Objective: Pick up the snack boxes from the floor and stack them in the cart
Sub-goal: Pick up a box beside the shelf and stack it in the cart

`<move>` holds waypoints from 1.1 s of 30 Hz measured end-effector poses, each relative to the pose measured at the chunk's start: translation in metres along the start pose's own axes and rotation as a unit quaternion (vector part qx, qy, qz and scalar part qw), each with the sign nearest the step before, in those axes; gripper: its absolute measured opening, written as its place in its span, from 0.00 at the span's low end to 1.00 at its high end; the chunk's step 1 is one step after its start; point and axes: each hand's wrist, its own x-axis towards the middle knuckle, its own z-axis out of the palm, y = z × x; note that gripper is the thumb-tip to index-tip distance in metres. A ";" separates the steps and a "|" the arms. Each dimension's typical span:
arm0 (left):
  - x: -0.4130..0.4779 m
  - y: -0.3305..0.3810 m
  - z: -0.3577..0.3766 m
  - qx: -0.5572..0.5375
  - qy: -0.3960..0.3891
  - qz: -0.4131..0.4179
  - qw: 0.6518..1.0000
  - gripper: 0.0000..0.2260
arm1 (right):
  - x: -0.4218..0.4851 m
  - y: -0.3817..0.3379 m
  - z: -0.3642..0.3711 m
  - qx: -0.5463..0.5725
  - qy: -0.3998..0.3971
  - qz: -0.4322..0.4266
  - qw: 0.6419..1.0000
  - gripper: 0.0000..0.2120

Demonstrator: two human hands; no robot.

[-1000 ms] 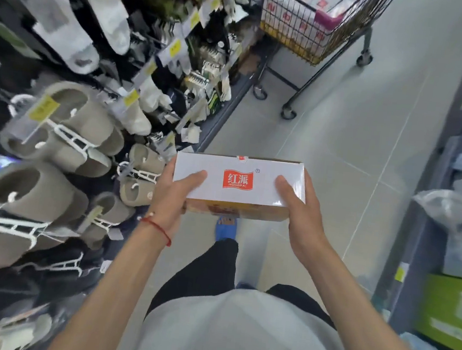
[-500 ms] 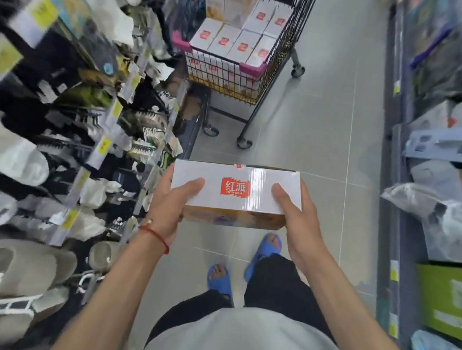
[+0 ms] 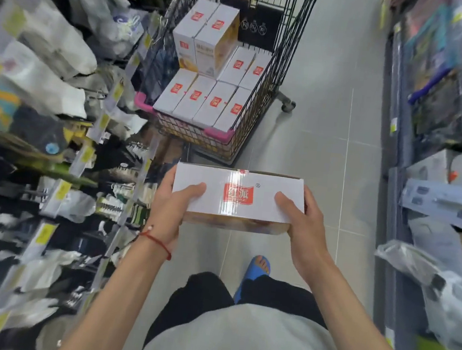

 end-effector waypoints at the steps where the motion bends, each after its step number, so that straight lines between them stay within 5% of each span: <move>1: 0.012 0.006 0.011 -0.004 -0.004 -0.001 1.000 0.34 | 0.015 -0.011 -0.004 0.003 -0.001 0.001 1.000 0.15; 21: 0.251 0.167 0.135 -0.052 0.054 0.015 0.997 0.26 | 0.309 -0.189 0.031 -0.039 -0.004 -0.007 0.999 0.15; 33: 0.339 0.226 0.215 -0.087 0.186 0.033 0.978 0.19 | 0.468 -0.280 0.031 -0.051 -0.102 -0.003 0.994 0.20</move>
